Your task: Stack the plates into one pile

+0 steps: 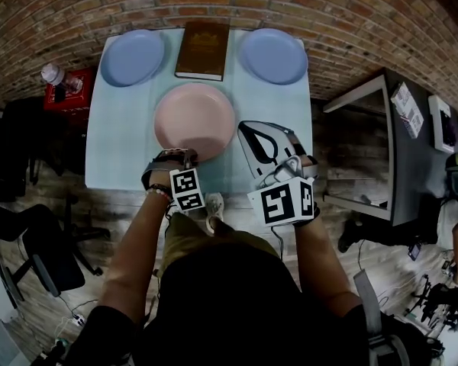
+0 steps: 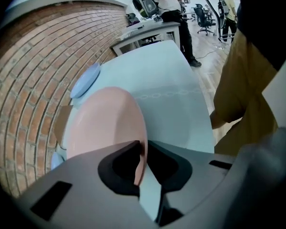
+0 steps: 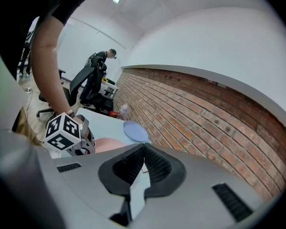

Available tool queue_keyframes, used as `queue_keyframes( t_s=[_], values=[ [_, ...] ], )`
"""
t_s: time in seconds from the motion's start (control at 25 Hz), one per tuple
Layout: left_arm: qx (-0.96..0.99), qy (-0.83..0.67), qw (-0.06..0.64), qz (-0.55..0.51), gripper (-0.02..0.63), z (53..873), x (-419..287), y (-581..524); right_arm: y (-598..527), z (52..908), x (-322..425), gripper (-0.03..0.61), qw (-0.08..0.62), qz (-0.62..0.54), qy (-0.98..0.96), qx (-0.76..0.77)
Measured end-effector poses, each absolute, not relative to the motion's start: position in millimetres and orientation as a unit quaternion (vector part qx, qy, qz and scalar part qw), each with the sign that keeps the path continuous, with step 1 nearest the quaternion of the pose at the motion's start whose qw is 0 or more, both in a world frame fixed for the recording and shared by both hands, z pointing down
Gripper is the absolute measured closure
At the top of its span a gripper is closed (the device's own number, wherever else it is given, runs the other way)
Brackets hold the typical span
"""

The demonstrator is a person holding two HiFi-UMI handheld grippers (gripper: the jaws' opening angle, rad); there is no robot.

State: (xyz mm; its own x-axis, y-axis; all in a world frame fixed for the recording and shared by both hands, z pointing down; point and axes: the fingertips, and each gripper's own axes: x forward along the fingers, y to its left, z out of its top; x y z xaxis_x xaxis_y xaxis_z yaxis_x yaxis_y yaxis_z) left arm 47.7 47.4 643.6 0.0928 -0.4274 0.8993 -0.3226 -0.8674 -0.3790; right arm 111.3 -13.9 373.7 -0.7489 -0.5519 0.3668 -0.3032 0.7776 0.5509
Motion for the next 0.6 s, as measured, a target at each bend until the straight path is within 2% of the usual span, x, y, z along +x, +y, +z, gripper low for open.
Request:
queue_keyframes(
  t_s=[0.2,0.6],
  values=[
    [-0.729,0.274,0.092,-0.62,0.583,612.0,49.5,37.1,-14.0,370.1,112.3,0.545,0.258,-0.238,-0.906,0.236],
    [-0.716,0.308,0.114,-0.616,0.583,530.8,30.3,30.8,-8.0,352.8,97.3,0.545,0.233,-0.252,-0.913,0.22]
  ],
)
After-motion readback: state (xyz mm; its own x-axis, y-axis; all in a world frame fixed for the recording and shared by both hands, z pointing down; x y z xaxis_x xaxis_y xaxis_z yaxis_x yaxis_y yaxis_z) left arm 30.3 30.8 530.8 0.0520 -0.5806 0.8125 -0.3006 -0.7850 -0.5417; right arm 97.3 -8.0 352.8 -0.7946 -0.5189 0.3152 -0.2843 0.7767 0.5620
